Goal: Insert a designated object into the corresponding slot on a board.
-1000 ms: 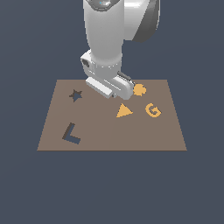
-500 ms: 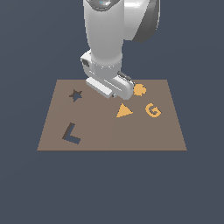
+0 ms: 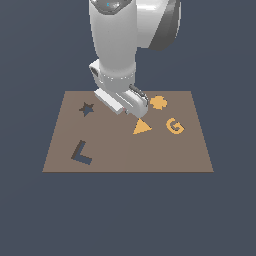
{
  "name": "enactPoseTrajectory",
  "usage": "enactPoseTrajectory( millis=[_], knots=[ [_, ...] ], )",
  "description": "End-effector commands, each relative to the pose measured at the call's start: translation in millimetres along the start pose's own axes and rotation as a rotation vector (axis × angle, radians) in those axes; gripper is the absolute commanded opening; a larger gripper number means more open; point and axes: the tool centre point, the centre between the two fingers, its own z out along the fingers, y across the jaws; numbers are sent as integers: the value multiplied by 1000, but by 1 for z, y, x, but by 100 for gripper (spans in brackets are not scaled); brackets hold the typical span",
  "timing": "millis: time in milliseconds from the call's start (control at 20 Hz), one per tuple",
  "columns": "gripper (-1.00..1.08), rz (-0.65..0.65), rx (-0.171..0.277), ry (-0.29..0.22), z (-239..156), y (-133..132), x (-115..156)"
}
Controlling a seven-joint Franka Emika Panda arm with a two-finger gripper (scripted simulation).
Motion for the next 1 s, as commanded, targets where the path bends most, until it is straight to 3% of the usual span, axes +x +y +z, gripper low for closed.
enactPoseTrajectory(
  millis=[0, 400, 950],
  knots=[
    [-100, 54, 0, 0, -1, 1, 7],
    [-100, 325, 1, 1, -3, 14, 40],
    [-100, 771, 1, 2, -8, 54, 82]
  ],
)
